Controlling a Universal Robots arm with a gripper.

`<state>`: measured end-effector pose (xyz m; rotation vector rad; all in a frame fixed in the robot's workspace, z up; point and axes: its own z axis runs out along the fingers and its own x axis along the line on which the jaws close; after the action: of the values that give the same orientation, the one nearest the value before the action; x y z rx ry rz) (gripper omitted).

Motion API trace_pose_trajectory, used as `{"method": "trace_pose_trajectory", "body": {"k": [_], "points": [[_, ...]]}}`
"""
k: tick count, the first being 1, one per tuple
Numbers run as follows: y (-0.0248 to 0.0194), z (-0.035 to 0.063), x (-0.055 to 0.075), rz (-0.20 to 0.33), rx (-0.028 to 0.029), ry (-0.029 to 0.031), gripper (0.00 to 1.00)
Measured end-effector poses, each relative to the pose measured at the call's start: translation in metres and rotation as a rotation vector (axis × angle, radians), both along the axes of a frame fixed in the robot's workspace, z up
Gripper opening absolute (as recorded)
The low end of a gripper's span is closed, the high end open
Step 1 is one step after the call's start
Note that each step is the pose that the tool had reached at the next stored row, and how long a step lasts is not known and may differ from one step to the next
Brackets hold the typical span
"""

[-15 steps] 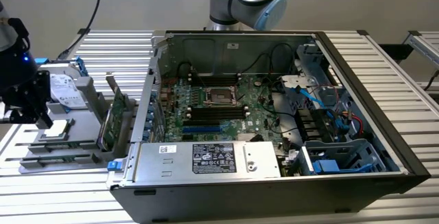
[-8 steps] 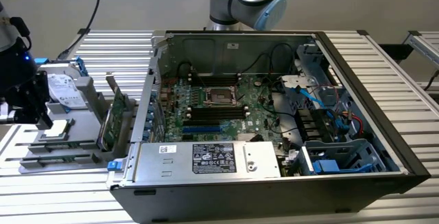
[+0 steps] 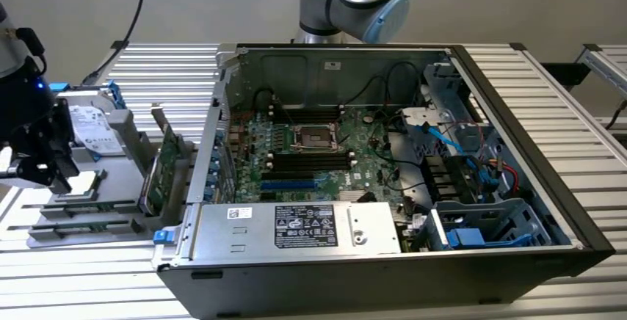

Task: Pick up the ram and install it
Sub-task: 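Pick up the ram and move it above insertion slot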

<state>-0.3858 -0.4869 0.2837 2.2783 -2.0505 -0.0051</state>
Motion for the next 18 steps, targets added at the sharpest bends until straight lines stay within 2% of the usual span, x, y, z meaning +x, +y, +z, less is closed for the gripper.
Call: {"method": "trace_pose_trajectory", "body": {"k": [12, 18], "points": [[0.0000, -0.0196, -0.003, 0.000, -0.0111, 0.0000, 0.36], [0.0000, -0.0303, -0.004, 0.000, -0.0134, -0.0007, 0.36]]}}
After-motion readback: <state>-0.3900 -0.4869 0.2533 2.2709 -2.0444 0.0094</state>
